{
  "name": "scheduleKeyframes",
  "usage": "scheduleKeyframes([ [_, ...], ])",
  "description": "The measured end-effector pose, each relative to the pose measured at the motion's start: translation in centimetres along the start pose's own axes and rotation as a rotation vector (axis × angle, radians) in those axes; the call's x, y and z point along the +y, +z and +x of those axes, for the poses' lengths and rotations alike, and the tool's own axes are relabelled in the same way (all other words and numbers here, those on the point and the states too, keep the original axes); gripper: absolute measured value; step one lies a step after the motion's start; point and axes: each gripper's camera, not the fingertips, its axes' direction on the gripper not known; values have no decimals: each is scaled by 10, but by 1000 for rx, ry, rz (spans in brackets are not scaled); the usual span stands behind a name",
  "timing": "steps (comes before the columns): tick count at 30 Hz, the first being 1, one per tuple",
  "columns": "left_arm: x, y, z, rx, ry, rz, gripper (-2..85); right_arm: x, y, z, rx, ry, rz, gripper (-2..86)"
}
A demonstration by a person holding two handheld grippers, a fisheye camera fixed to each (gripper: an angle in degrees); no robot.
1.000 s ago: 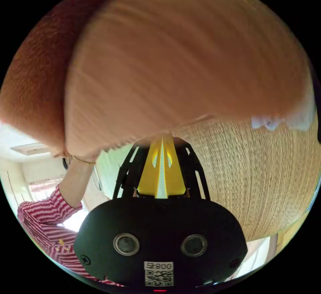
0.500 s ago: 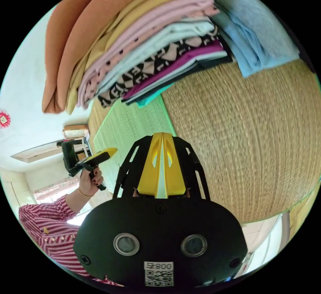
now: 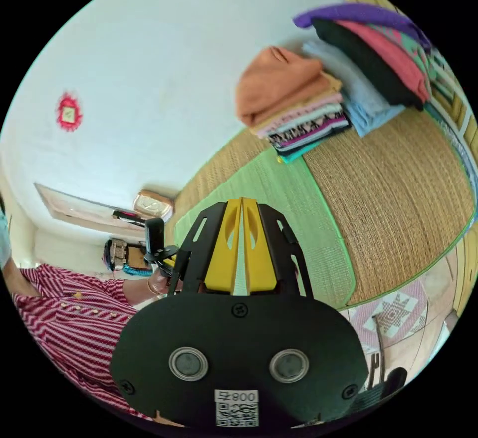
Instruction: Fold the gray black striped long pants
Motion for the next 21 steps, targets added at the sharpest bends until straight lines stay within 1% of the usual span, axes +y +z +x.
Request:
scheduleKeyframes([
  [1, 17, -4, 13, -6, 40, 16, 1, 10, -3, -9, -3, -23, 35, 9],
  [3, 48, -6, 28, -18, 77, 24, 2, 60, -14, -46, -4, -110, 184, 15],
  [4, 70, -6, 36, -27, 94, 24, 2, 74, -17, -55, -7, -131, 223, 16],
  [6, 106, -3, 41, -49, 103, 11, 3, 133, -27, -86, -11, -225, 369, 19],
  [8, 146, 4, 39, -69, 82, -3, 4, 176, -33, -105, 23, -289, 458, 20],
  [10, 198, 18, 24, -69, 13, -12, 5, 217, -37, -117, 71, -336, 532, 19],
  [13, 251, 42, -1, -42, -86, -12, 7, 278, -41, -123, 110, -397, 631, 15],
  [17, 273, 86, -20, 2, -99, -25, 11, 355, -30, -104, 44, -497, 779, 6],
  [21, 246, 159, -28, 47, 39, -121, 25, 409, -1, -74, -46, -604, 866, 2],
])
